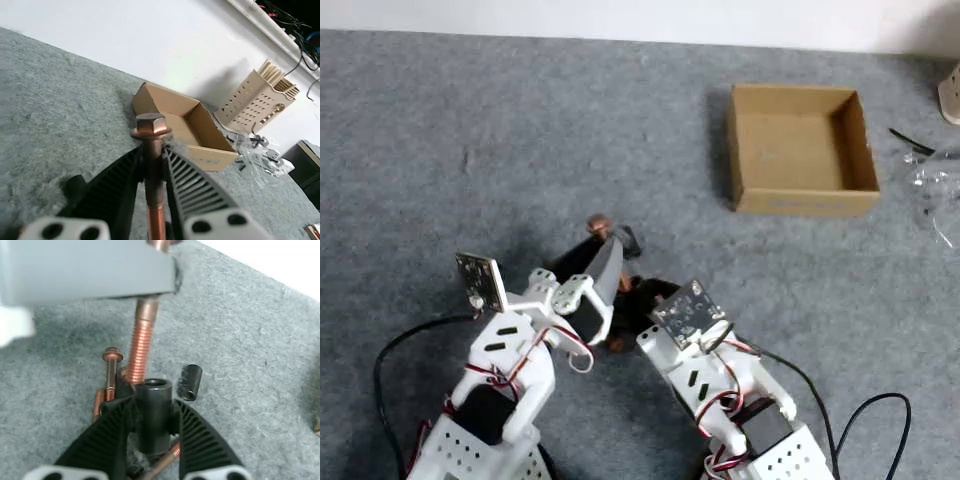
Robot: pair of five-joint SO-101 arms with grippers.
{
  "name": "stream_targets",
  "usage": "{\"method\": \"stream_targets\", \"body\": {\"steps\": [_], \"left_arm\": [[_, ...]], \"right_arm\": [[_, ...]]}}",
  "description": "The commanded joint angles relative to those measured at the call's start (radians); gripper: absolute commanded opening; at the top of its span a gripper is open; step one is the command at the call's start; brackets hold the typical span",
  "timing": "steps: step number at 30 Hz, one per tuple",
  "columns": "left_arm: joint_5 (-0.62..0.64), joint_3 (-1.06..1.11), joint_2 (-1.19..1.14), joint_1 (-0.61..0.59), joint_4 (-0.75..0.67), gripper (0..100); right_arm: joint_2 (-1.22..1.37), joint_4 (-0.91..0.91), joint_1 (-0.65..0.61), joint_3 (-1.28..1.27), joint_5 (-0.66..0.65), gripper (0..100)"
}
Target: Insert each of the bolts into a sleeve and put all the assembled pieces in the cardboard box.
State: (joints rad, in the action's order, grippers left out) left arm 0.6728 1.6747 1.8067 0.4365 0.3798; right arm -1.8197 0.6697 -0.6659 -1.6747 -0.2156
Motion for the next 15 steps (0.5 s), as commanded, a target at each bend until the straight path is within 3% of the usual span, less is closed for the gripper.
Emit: {"method": "stream_targets", "body": {"steps": [1,15], "left_arm": [[0.005,0.021,0.016,-0.067,-0.006,1],[0.006,0.021,0.016,-0.077,-0.017,1]], "right_arm": [[-0.019,-0.044,-0.007,-0.053,-0.009,0.4],[-0.019,-0.044,0.002,-0.048,-0.005,0.4]]}}
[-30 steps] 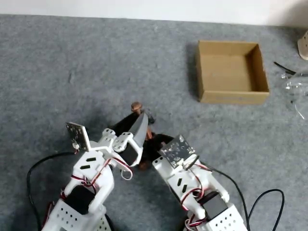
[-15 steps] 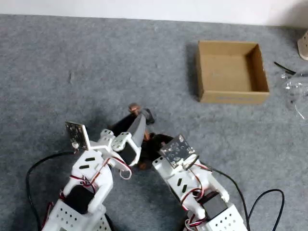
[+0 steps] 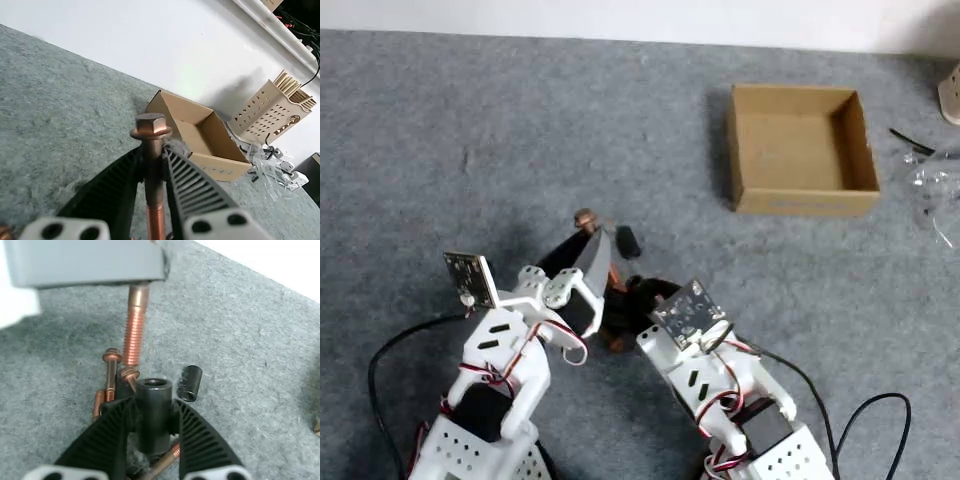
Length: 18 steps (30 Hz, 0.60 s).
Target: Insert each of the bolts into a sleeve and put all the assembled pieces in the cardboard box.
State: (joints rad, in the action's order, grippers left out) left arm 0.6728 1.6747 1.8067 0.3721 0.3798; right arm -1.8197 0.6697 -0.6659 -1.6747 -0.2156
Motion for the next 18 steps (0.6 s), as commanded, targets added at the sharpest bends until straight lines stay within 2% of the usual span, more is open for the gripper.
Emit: {"method": "stream_targets", "body": {"steps": [1,4,8,15,18], "left_arm": [[0.006,0.021,0.016,-0.019,-0.018,1],[0.006,0.016,0.016,-0.074,-0.029,1],[0.008,0.021,0.016,-0.148,-0.11,1],[0.009,0.002,0.016,-0.145,-0.112,1],[0.04,-0.005,0.016,-0.13,-0.112,1]], "right_arm": [[-0.019,-0.044,-0.005,-0.047,-0.005,0.4],[-0.019,-0.044,-0.059,-0.047,-0.005,0.4],[-0.019,-0.044,-0.097,-0.045,-0.006,0.4],[-0.019,-0.051,-0.093,-0.036,-0.025,0.4],[-0.019,-0.108,-0.09,-0.018,-0.041,0.4]]}}
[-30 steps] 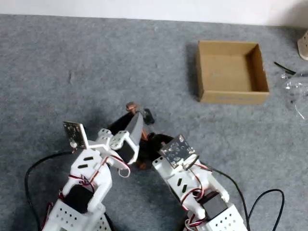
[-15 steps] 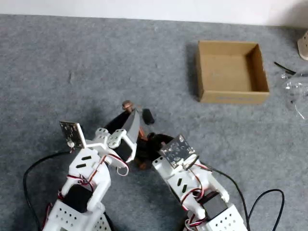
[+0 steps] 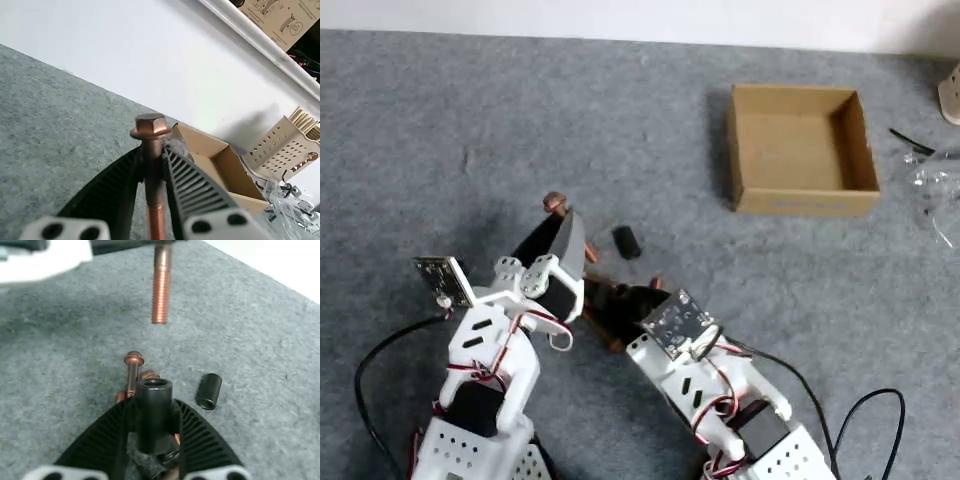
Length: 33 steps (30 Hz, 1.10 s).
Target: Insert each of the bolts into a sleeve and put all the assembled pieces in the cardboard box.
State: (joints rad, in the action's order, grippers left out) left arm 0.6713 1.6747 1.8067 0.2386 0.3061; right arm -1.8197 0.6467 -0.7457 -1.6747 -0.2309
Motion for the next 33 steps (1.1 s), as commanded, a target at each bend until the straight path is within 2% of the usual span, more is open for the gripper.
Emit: {"method": "stream_targets", "body": {"steps": [1,6,14,26,33], "left_arm": [[0.061,-0.008,0.016,0.012,-0.038,1],[0.077,-0.051,0.016,0.03,-0.034,1],[0.074,-0.105,0.016,0.119,-0.011,1],[0.072,-0.188,0.016,0.116,0.005,1],[0.074,-0.193,0.016,0.142,0.129,1]], "right_arm": [[-0.019,-0.113,0.004,-0.022,-0.025,0.4],[-0.019,-0.222,0.053,-0.05,-0.026,0.4],[-0.019,-0.222,0.048,-0.076,-0.029,0.4],[-0.019,-0.22,0.051,-0.102,-0.029,0.4],[-0.019,-0.22,0.064,-0.104,-0.029,0.4]]}}
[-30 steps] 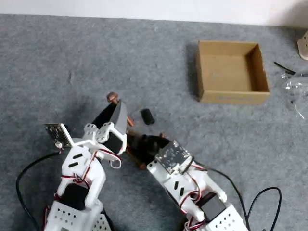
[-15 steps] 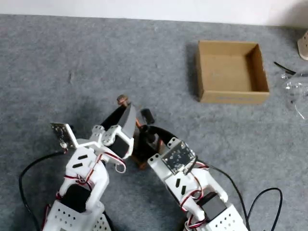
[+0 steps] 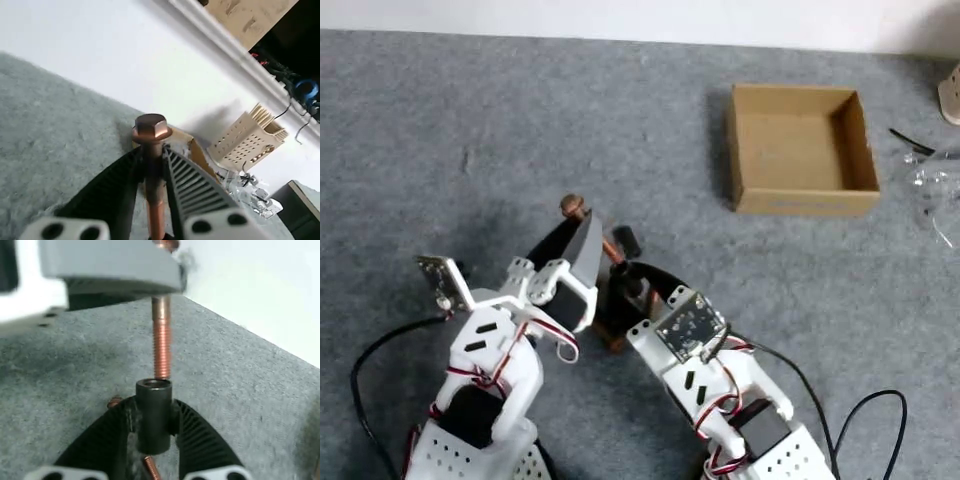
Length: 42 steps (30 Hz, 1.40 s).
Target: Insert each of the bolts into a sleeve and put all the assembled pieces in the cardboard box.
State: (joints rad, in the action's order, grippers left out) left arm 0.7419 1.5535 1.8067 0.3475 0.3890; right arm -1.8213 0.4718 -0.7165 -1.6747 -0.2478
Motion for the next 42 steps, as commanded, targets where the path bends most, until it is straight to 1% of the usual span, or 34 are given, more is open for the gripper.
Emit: {"method": "stream_targets", "body": {"steps": [1,10,14,16,26,29,32,35,42], "left_arm": [[0.003,-0.068,0.016,0.036,0.051,1],[0.003,-0.054,0.016,0.039,0.071,1],[0.002,-0.053,0.016,0.094,0.071,1],[0.002,-0.05,0.016,0.101,0.069,1],[-0.003,-0.013,0.015,0.099,0.066,1],[-0.054,-0.013,0.015,0.099,0.066,1],[-0.058,-0.007,0.015,0.074,0.066,1],[-0.057,0.012,0.015,0.084,0.066,1],[-0.058,0.074,0.015,0.104,0.008,1]], "right_arm": [[-0.018,-0.045,0.041,-0.104,-0.012,0.4],[-0.018,-0.045,0.05,-0.102,-0.012,0.4],[-0.018,-0.042,0.041,-0.104,-0.014,0.4],[-0.018,-0.041,0.036,-0.104,-0.014,0.4],[-0.018,-0.027,0.031,-0.104,-0.015,0.4],[-0.018,0.002,0.005,-0.104,-0.066,0.4],[-0.018,0.002,-0.004,-0.104,-0.081,0.4],[-0.018,0.001,0.001,-0.104,-0.078,0.4],[-0.018,-0.001,0.008,-0.104,-0.077,0.4]]}}
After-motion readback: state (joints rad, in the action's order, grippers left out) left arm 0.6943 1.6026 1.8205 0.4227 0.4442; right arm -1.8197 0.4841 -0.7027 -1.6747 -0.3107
